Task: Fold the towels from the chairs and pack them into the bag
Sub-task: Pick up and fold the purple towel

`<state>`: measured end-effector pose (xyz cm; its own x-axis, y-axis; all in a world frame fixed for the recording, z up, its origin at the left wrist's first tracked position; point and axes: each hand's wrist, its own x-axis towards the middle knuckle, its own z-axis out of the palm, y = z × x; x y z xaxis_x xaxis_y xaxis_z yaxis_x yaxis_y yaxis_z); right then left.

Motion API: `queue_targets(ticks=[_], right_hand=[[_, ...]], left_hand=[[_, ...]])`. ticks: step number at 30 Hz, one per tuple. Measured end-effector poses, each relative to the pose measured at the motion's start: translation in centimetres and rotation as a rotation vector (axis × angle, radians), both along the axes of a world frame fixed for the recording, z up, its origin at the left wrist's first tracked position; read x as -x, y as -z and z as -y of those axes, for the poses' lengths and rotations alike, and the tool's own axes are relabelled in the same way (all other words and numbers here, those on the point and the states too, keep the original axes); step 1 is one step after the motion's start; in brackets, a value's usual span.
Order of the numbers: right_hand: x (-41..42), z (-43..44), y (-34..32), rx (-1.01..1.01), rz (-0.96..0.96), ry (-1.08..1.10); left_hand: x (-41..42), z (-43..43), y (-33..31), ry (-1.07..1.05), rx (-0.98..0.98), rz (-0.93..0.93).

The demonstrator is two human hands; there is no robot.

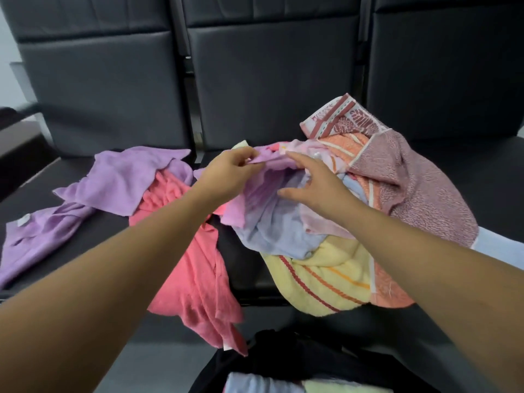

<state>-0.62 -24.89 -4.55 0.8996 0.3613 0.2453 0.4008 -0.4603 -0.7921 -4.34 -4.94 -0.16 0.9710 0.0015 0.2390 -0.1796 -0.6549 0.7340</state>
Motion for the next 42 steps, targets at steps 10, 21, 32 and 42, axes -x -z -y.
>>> queue_targets(ticks=[10, 21, 32, 42], right_hand=[[6.8, 2.9, -10.9, -0.126, 0.132, 0.171], [16.4, 4.2, -23.0, -0.191, 0.298, 0.158], [22.1, 5.2, -27.4, 0.207, 0.08, 0.078], [27.9, 4.5, -33.4, 0.009, -0.115, -0.4]], left_hand=[[7.4, 3.5, -11.3, 0.203, -0.179, 0.078], [15.3, 0.0, -17.2, 0.183, -0.176, -0.071], [22.5, -0.3, -22.9, 0.27, 0.591, 0.029], [26.4, 0.5, -27.0, 0.296, 0.55, 0.076]])
